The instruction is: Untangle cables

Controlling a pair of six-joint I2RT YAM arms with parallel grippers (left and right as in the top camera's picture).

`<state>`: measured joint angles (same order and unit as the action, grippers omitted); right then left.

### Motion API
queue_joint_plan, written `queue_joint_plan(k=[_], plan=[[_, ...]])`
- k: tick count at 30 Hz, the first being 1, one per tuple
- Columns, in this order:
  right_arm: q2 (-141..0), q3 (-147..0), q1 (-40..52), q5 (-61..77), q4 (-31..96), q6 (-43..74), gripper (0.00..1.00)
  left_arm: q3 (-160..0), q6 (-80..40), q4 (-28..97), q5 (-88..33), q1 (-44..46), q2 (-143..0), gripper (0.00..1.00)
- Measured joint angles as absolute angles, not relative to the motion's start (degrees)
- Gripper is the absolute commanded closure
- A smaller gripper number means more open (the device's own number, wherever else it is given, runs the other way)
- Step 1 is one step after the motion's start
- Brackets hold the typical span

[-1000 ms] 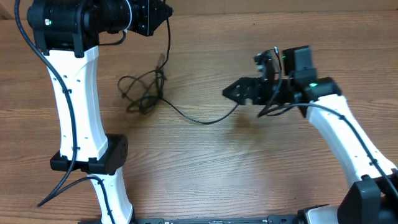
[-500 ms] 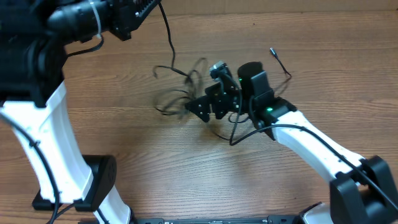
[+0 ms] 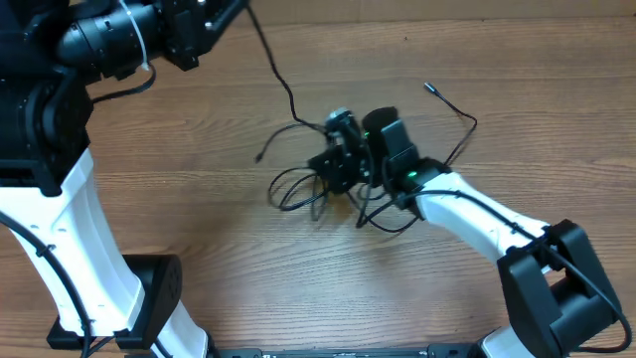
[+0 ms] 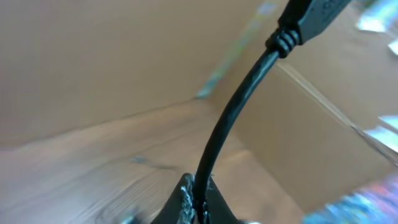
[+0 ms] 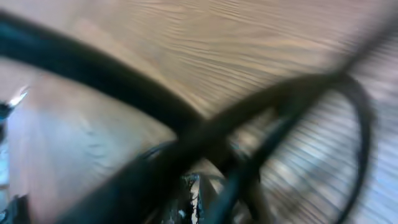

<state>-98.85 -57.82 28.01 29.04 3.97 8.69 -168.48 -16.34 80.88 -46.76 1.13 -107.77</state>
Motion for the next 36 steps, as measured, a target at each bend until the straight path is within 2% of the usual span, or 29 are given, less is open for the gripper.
queue_joint_plan(k=[8,11,17,25,26,27,28,29,32,33,34,35,36], plan=[[-95.90,-57.74,12.60,27.42,14.39,8.99,0.96,-168.44,-16.16,95.09,-9.47,-1.17,-107.79,0.96],[-94.26,-57.74,7.73,27.16,16.45,8.99,0.96,-168.44,-16.14,96.77,-0.23,-1.17,-107.79,0.96],[-91.77,-57.74,-2.35,24.99,21.58,9.02,0.96,-168.44,-16.14,96.90,9.32,-1.17,-107.79,0.96],[-91.77,-57.74,-10.11,16.86,28.29,8.95,0.96,-168.44,-16.14,96.90,12.12,-1.17,-107.81,0.96],[-91.77,-57.74,-10.57,16.10,28.62,8.99,0.94,-168.46,-16.14,96.90,12.23,-1.17,-107.90,0.96],[-91.77,-57.74,-10.90,15.59,28.88,8.99,0.86,-168.46,-16.14,96.90,12.27,-1.17,-107.94,0.96],[-91.77,-57.74,-11.09,15.05,29.17,9.30,0.69,-168.44,-16.14,96.92,12.25,-1.17,-108.12,0.96],[-91.77,-57.74,-11.20,14.92,29.39,9.45,0.60,-168.44,-16.14,96.90,12.25,-1.17,-108.27,0.96],[-91.77,-57.74,-11.20,15.64,29.67,8.86,0.63,-167.96,-16.14,96.88,11.99,-1.17,-108.84,0.96],[-91.77,-57.74,-11.16,15.99,29.76,8.88,0.53,-167.61,-16.14,96.90,11.73,-1.17,-108.97,0.96],[-91.77,-57.74,-11.14,16.34,29.91,9.17,0.31,-167.09,-16.14,96.90,11.60,-1.17,-109.14,0.96],[-91.77,-57.74,-11.11,16.60,30.20,9.10,0.13,-166.58,-16.14,96.90,11.49,-1.17,-109.34,0.96],[-91.77,-57.74,-11.09,16.69,30.48,8.99,0.05,-166.06,-16.14,96.88,11.35,-1.17,-109.47,0.96]])
